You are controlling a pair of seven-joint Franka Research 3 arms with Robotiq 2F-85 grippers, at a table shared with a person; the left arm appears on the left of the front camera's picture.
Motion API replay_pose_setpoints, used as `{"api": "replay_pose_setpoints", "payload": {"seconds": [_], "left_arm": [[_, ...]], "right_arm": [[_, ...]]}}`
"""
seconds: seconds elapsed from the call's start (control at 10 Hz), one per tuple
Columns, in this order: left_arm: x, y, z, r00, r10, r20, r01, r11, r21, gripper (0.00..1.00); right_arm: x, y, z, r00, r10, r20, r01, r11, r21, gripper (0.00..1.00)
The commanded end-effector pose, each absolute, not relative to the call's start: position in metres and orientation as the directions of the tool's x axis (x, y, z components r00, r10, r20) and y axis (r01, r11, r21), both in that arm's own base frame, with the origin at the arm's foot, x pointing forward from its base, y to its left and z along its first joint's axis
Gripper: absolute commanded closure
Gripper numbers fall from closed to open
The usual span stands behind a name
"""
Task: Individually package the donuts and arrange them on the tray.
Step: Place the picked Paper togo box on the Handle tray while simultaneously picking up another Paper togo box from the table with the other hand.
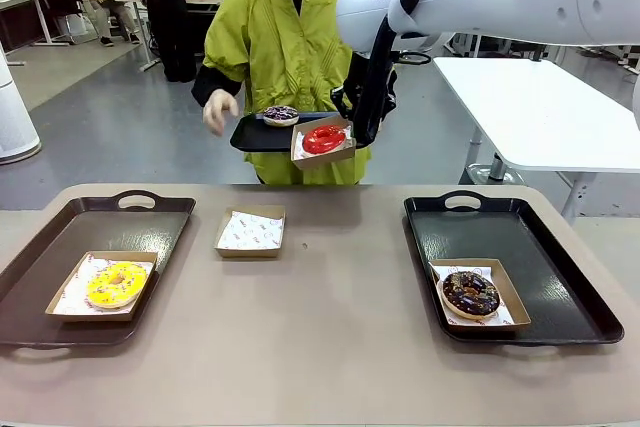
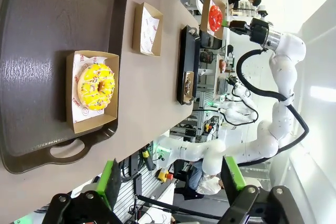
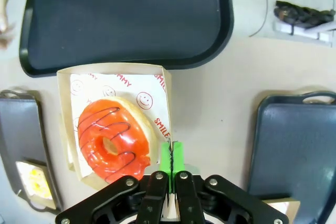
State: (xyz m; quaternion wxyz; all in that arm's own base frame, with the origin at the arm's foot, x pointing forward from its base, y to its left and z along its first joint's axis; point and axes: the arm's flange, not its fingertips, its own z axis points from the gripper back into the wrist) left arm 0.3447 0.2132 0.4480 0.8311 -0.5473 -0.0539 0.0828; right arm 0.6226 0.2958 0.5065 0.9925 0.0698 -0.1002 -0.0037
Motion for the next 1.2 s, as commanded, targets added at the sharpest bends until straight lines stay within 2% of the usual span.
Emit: {"api": "replay_pose_setpoints", "payload": {"seconds": [0.0,0.2,0.5,0.8,1.1], "left_arm": [[0.365,0.189,0.473,0.986,0.162,0.027,-0.056,0.486,-0.872,0.00],[0.394,0.154,0.507,0.990,0.127,0.059,-0.031,0.609,-0.793,0.00],[0.448,0.074,0.539,0.995,0.065,0.078,0.001,0.762,-0.648,0.00],[0.495,-0.011,0.525,0.996,-0.013,0.083,0.055,0.854,-0.518,0.00],[0.518,-0.080,0.486,0.991,-0.075,0.113,0.112,0.922,-0.370,0.00]], "right_arm": [[0.609,0.251,0.521,0.985,0.061,0.161,-0.076,0.993,0.087,0.99],[0.592,0.189,0.536,0.988,0.072,0.136,-0.079,0.996,0.041,0.99],[0.567,0.102,0.528,0.991,0.043,0.127,-0.051,0.997,0.060,0.99],[0.554,0.053,0.494,0.985,0.036,0.168,-0.051,0.995,0.091,0.99],[0.553,0.035,0.460,0.992,-0.002,0.126,-0.010,0.995,0.097,0.99]]}}
